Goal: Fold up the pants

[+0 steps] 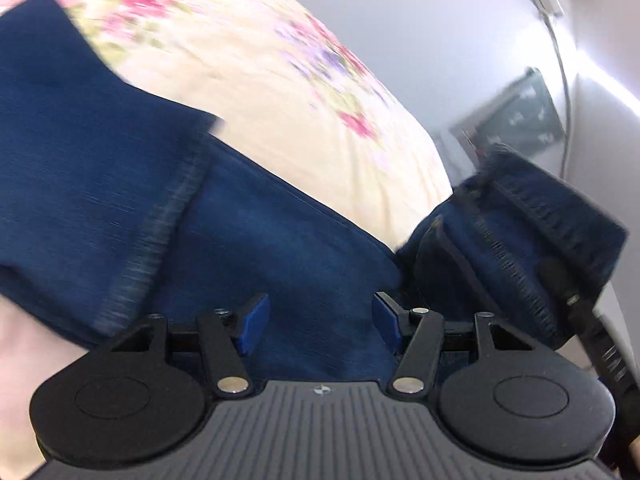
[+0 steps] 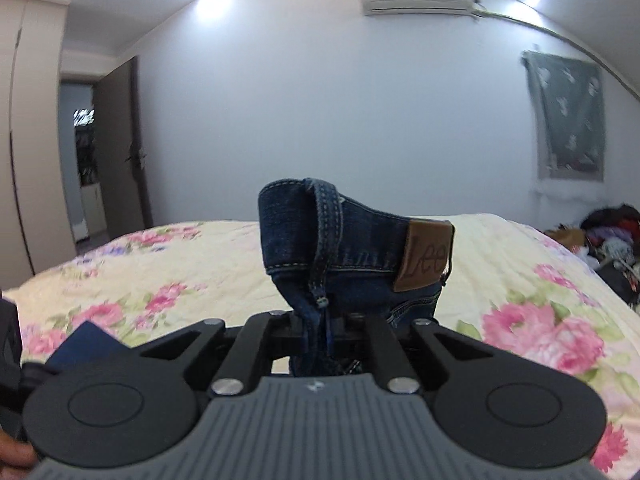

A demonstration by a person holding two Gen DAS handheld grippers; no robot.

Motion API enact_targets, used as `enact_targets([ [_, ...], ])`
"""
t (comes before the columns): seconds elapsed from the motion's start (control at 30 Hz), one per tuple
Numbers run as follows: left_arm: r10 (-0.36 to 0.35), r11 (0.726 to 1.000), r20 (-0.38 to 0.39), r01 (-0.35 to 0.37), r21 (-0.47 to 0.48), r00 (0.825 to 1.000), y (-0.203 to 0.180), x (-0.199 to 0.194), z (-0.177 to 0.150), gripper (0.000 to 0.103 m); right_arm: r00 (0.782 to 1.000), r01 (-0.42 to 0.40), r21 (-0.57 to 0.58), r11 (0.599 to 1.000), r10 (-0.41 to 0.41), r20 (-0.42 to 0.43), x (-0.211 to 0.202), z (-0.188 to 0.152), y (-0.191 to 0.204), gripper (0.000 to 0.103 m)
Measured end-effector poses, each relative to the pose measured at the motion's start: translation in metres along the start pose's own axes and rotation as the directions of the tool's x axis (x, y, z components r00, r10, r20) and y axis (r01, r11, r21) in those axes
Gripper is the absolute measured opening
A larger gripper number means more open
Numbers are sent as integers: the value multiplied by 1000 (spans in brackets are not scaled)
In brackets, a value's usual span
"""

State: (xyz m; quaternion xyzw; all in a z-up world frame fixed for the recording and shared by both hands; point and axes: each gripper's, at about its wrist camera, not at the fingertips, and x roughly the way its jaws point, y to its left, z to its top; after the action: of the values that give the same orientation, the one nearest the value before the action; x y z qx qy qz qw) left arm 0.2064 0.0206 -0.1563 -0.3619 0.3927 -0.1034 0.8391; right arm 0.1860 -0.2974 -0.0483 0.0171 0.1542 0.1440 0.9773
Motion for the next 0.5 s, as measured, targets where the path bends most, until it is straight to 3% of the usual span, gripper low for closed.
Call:
enact_targets([
  [0.1, 25, 999, 25, -24, -36, 999, 23, -19, 5, 68, 995, -46, -191, 980, 28, -96, 22, -16, 53, 2],
  [0.17, 44, 998, 37, -42, -55, 998, 32, -26, 7, 68, 982, -111, -330, 937, 53, -181, 39, -39, 88, 2],
  [0.3, 84, 993, 26, -82, -81, 996, 50, -38, 9, 68, 938, -223, -490, 843, 49, -344, 70, -98, 131, 4],
  [0.4, 78, 994, 11, -77, -79, 997, 59, -41, 11, 68, 934, -217, -580, 785, -5, -356, 76, -128, 147, 11],
  [0.5, 56, 995, 2, -55, -80, 998, 61, -39, 12, 69, 938, -208, -601, 771, -17, -346, 69, -128, 146, 14],
])
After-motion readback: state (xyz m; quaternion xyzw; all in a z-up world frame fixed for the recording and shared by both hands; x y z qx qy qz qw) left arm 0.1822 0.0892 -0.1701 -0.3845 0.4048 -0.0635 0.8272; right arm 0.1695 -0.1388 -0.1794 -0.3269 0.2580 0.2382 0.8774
